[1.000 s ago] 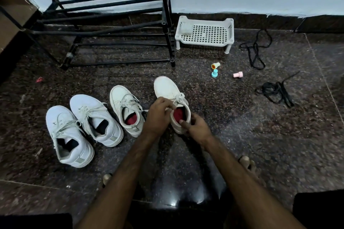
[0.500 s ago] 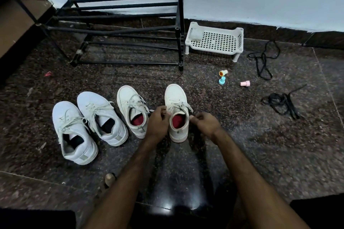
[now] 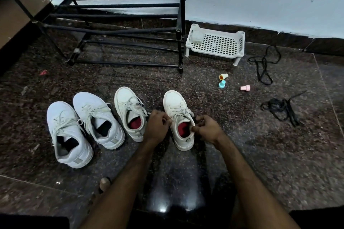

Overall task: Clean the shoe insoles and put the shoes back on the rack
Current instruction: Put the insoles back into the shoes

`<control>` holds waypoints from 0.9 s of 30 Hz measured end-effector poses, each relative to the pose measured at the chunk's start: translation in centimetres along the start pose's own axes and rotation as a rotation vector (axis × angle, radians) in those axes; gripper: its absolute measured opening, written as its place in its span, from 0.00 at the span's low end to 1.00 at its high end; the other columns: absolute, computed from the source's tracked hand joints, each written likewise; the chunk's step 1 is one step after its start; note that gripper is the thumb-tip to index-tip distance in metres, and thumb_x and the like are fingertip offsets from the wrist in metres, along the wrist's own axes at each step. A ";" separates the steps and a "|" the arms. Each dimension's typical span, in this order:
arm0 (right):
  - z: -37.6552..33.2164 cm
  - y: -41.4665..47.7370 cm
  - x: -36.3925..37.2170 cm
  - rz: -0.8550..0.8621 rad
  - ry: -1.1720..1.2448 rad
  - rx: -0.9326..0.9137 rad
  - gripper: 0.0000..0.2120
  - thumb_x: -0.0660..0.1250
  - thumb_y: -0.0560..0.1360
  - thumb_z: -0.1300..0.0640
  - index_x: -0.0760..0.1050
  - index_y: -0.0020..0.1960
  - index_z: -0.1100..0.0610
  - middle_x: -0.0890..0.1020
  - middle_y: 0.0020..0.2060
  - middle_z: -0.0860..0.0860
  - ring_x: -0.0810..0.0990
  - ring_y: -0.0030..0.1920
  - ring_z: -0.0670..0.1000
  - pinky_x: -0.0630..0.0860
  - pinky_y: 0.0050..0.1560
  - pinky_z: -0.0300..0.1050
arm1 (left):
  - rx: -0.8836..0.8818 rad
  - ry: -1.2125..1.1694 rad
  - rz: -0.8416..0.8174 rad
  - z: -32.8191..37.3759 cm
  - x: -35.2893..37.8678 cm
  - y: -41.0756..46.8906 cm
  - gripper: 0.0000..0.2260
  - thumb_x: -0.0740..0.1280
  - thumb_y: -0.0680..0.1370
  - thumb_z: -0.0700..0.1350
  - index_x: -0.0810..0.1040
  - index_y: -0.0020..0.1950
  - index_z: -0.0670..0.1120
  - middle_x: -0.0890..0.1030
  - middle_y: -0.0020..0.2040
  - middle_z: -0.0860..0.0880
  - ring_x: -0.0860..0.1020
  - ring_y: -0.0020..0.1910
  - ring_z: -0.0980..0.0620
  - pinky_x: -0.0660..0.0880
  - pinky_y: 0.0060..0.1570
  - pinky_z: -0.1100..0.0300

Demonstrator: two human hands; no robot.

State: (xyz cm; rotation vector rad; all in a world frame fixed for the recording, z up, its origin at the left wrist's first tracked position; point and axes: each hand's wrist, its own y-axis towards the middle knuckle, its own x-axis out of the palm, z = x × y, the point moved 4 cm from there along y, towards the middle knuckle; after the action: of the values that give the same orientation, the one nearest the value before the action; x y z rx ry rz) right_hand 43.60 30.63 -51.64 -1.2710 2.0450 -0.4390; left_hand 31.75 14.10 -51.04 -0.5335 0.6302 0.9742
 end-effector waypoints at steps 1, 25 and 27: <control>0.0 -0.3 -0.2 -0.018 0.008 0.013 0.22 0.76 0.69 0.56 0.70 0.58 0.58 0.79 0.39 0.51 0.77 0.38 0.50 0.74 0.37 0.46 | -0.011 -0.065 -0.006 0.2 -0.3 0.2 0.02 0.68 0.76 0.43 0.78 0.43 0.47 0.76 0.45 0.49 0.74 0.39 0.54 0.72 0.46 0.59; -6.8 -2.8 -0.7 -0.150 0.171 -0.193 0.05 0.68 0.75 0.67 0.77 0.50 0.65 0.81 0.33 0.56 0.75 0.23 0.42 0.70 0.26 0.33 | -0.458 -1.087 -0.140 1.3 -4.1 3.5 0.08 0.61 0.79 0.35 0.71 0.57 0.45 0.83 0.40 0.49 0.80 0.28 0.55 0.78 0.30 0.62; -7.0 -2.6 -1.8 -0.104 0.165 -0.213 0.04 0.69 0.74 0.67 0.77 0.49 0.65 0.81 0.32 0.54 0.75 0.24 0.41 0.71 0.28 0.34 | -0.415 -0.938 -0.138 1.3 -4.1 3.5 0.07 0.61 0.80 0.36 0.72 0.57 0.44 0.81 0.41 0.47 0.78 0.27 0.55 0.76 0.28 0.61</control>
State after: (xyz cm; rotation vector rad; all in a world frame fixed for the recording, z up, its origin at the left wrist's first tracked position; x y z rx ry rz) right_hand 40.98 30.57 -44.45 -1.5171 2.2172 -0.3924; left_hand 27.27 14.20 -47.79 -0.4081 -0.4508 1.0943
